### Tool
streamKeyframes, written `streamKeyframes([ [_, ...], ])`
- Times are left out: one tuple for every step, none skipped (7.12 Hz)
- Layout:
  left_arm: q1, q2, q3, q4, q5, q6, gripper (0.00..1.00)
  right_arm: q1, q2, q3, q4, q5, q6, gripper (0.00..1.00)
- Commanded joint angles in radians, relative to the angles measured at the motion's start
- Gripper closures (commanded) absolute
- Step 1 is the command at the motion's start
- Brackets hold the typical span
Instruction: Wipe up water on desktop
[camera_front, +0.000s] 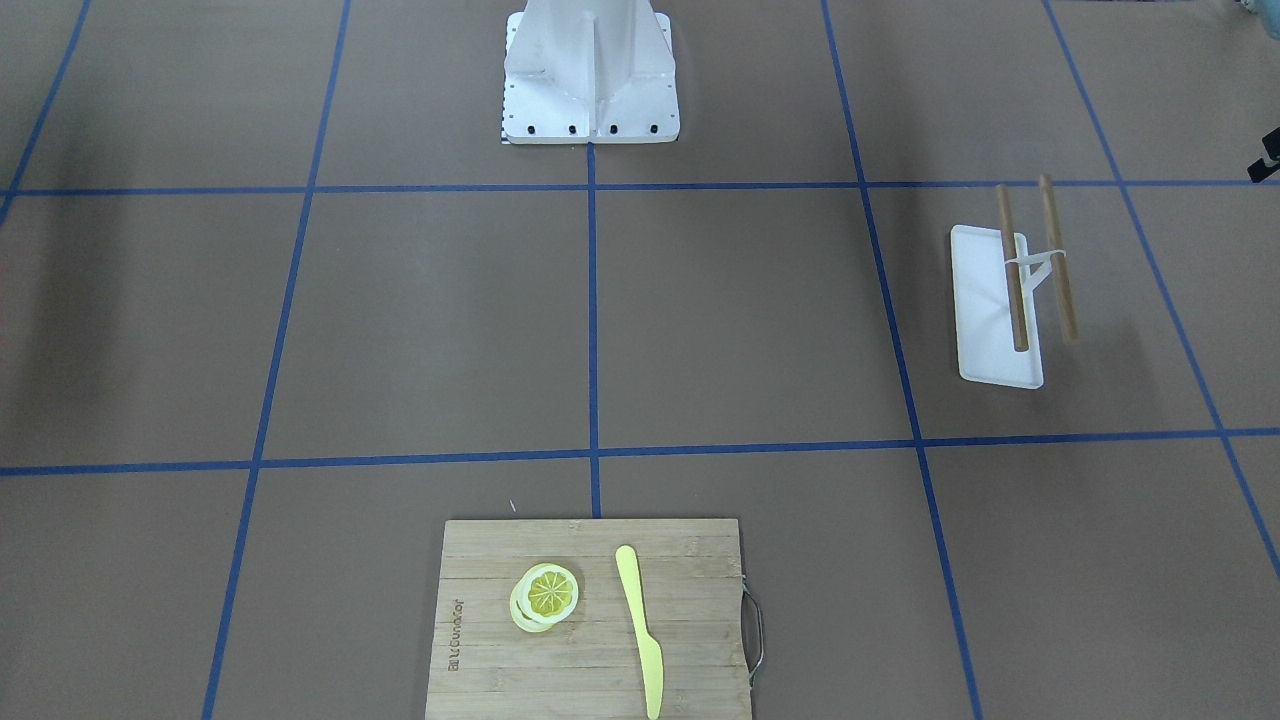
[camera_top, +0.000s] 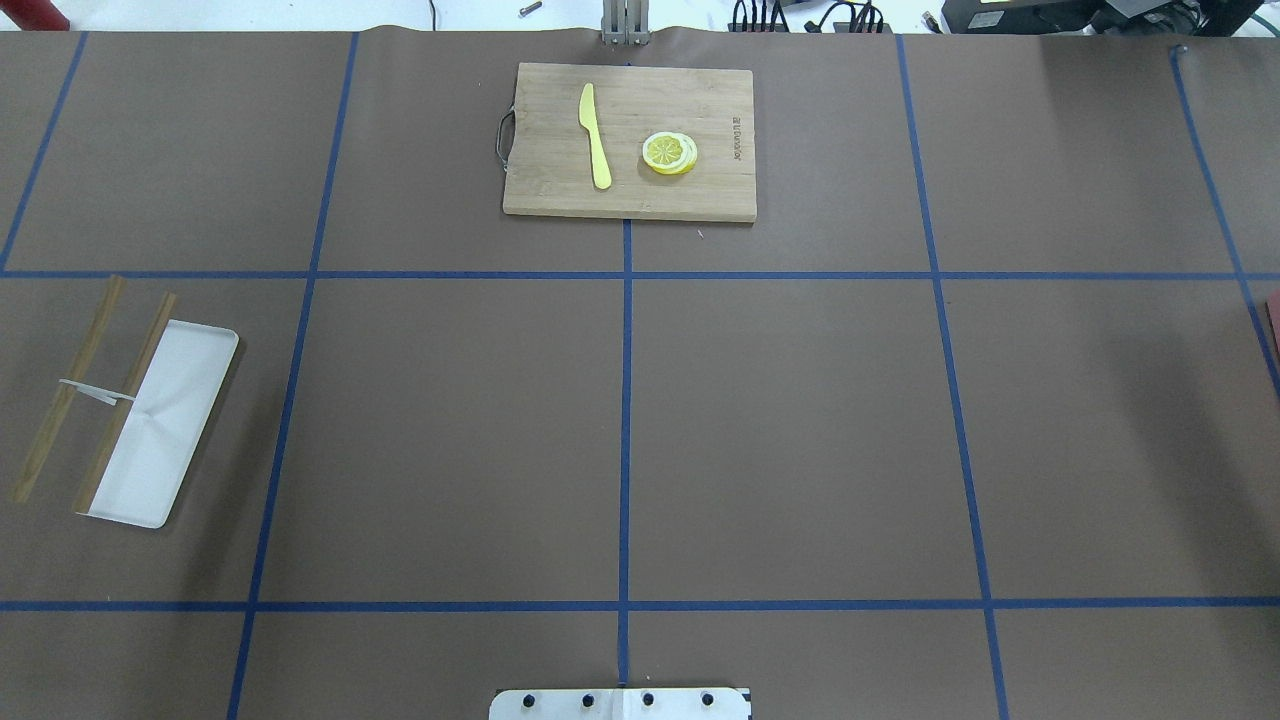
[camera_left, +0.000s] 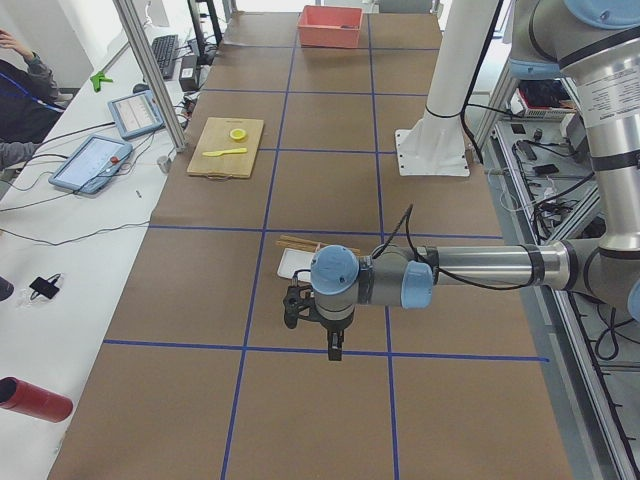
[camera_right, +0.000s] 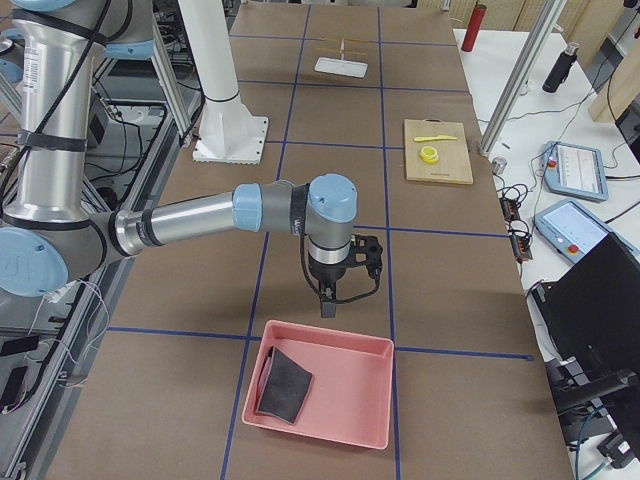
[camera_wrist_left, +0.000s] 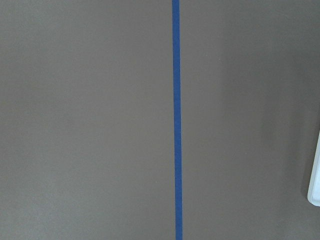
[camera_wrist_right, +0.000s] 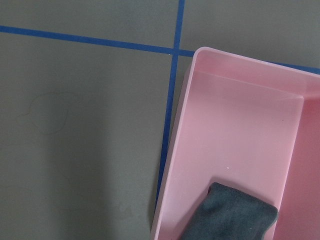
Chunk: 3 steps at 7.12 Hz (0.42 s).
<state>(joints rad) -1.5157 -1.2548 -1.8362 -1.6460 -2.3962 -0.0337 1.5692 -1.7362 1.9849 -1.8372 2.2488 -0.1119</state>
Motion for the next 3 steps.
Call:
streamKeyframes([
  [0.0, 0.0, 0.0, 0.0, 0.0, 0.0, 0.01, 0.0, 0.0, 0.0, -0.001, 0.0, 0.0, 0.0],
  [0.0, 0.0, 0.0, 0.0, 0.0, 0.0, 0.01, 0.0, 0.0, 0.0, -0.001, 0.0, 0.0, 0.0],
  [0.0, 0.0, 0.0, 0.0, 0.0, 0.0, 0.01, 0.0, 0.0, 0.006, -0.001, 0.0, 0.0, 0.0],
])
